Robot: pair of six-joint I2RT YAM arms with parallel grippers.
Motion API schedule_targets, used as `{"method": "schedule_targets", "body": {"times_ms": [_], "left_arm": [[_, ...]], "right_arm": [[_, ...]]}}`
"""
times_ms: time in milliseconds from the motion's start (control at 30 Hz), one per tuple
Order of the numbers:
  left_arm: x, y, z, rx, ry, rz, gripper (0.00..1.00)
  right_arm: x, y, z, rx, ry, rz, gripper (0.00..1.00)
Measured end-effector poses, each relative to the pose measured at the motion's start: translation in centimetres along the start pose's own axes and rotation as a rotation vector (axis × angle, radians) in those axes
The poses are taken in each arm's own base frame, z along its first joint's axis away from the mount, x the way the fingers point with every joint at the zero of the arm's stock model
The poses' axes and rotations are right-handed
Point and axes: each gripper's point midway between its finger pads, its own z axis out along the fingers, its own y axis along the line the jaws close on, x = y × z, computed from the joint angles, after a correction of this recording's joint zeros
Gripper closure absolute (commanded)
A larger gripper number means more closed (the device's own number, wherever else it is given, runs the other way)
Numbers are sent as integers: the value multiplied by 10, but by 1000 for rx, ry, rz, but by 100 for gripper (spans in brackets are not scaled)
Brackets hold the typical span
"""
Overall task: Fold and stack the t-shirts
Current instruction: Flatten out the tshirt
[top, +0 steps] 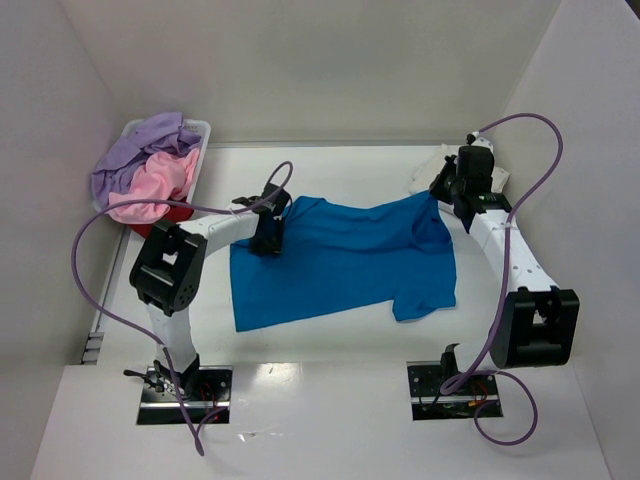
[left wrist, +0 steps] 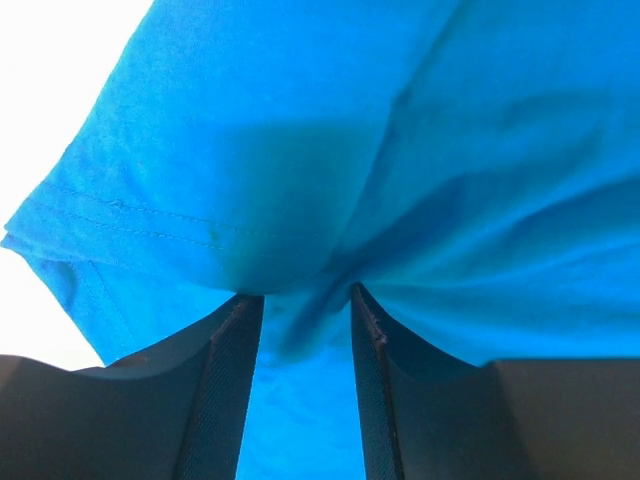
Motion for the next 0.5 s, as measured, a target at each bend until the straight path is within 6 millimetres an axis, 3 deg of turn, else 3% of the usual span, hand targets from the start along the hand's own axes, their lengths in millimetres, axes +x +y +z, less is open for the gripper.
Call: {"method": "schedule_targets", "body": {"times_ms": [200,500], "left_arm": [[-9,-15,-5,98,-23,-10,39],[-25,-17,-19,129,-87,-31,39]], "right_arm": [[1,0,0,0,1,-4,100],[1,0,0,-1,1,-4,100]]}}
